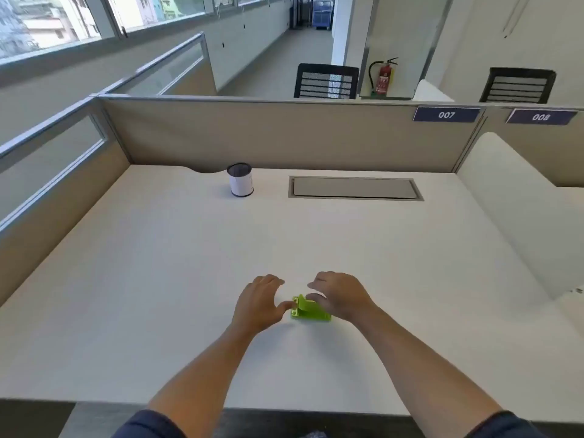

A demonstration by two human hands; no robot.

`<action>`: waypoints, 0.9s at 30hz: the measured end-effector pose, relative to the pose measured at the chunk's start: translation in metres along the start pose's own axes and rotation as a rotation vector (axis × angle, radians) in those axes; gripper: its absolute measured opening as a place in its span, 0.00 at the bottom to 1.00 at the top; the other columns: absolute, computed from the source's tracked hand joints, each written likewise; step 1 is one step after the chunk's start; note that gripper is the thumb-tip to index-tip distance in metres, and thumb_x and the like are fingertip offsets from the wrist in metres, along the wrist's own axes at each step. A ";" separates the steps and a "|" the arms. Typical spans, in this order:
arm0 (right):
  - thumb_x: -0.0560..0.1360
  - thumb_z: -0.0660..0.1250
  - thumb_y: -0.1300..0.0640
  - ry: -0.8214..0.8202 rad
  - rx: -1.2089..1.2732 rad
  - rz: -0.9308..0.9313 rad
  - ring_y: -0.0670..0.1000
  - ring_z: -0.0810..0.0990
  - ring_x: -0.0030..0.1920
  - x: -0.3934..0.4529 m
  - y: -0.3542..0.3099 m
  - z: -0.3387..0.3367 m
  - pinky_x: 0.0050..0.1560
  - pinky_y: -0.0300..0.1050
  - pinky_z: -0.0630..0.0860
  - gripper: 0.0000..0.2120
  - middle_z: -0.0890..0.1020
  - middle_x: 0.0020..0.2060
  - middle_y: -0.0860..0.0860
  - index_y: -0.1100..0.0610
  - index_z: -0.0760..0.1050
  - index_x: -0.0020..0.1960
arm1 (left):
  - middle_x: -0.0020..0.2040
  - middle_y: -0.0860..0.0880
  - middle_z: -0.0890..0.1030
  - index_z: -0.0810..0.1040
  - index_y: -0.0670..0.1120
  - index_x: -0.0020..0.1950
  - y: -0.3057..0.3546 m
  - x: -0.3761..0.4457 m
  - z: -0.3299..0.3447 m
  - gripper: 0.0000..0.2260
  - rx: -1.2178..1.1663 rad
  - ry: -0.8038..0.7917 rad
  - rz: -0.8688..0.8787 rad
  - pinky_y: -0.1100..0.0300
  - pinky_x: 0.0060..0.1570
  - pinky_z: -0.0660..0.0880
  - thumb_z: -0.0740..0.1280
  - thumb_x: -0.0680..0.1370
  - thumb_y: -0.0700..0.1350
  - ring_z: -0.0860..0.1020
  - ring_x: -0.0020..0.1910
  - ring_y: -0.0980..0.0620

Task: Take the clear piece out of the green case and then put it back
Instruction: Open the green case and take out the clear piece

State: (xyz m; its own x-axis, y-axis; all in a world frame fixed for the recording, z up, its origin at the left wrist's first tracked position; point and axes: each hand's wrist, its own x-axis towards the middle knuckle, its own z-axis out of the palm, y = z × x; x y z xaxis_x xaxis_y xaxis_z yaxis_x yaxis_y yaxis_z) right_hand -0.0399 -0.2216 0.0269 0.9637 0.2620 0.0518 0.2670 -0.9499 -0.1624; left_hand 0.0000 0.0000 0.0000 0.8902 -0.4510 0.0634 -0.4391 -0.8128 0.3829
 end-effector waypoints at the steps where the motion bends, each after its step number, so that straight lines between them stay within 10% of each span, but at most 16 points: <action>1: 0.80 0.64 0.43 -0.057 -0.010 0.014 0.54 0.81 0.55 0.001 -0.002 0.005 0.48 0.47 0.76 0.17 0.83 0.55 0.49 0.51 0.81 0.61 | 0.68 0.55 0.77 0.76 0.49 0.69 0.000 -0.002 0.004 0.28 -0.012 -0.053 -0.009 0.57 0.63 0.71 0.69 0.75 0.64 0.74 0.67 0.51; 27: 0.73 0.63 0.66 -0.242 0.444 0.499 0.57 0.67 0.67 0.010 -0.026 0.046 0.61 0.49 0.68 0.20 0.74 0.64 0.52 0.56 0.74 0.63 | 0.62 0.48 0.73 0.74 0.47 0.68 0.009 0.000 0.040 0.25 -0.026 -0.167 -0.030 0.52 0.56 0.75 0.75 0.74 0.51 0.72 0.60 0.47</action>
State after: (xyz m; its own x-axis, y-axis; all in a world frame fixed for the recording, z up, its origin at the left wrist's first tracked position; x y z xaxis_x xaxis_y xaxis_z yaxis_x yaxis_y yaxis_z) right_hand -0.0368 -0.1866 -0.0137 0.9324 -0.1066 -0.3453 -0.2785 -0.8208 -0.4987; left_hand -0.0086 -0.0224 -0.0337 0.8693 -0.4838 -0.1015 -0.4077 -0.8177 0.4064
